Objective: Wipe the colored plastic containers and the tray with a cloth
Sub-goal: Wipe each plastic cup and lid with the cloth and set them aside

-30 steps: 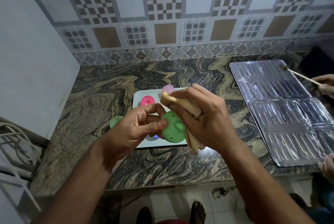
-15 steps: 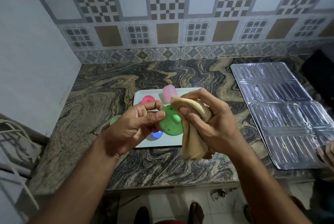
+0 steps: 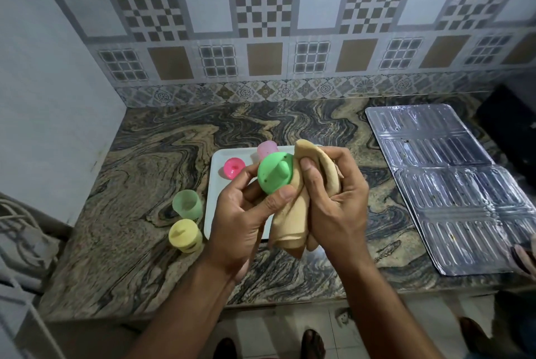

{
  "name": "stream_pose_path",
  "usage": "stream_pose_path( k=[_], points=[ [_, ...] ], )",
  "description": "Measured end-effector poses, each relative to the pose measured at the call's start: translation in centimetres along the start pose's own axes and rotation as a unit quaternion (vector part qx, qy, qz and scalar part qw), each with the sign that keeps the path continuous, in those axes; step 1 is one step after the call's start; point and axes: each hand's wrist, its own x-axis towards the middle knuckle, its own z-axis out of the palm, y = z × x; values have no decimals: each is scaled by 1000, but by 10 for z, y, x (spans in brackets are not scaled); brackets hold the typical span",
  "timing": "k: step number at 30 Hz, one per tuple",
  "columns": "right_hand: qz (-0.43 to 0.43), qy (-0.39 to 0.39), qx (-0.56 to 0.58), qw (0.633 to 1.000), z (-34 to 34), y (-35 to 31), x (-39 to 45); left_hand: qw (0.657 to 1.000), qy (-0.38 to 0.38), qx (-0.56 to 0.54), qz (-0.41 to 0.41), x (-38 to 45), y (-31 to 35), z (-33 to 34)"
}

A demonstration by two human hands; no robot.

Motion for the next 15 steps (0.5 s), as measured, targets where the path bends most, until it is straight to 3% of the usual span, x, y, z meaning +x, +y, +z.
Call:
stream_pose_path(
  k=[6, 10, 15],
  points=[
    [-59, -29, -119, 991, -7, 1, -3, 1000, 17, -3, 9, -4, 0, 2],
    [-124, -50, -204, 970, -14, 0, 2, 998, -26, 62, 8, -4, 8, -7],
    [-119, -85, -193, 970, -16, -4, 12, 985, -108, 131, 25, -1, 22, -19]
  ],
)
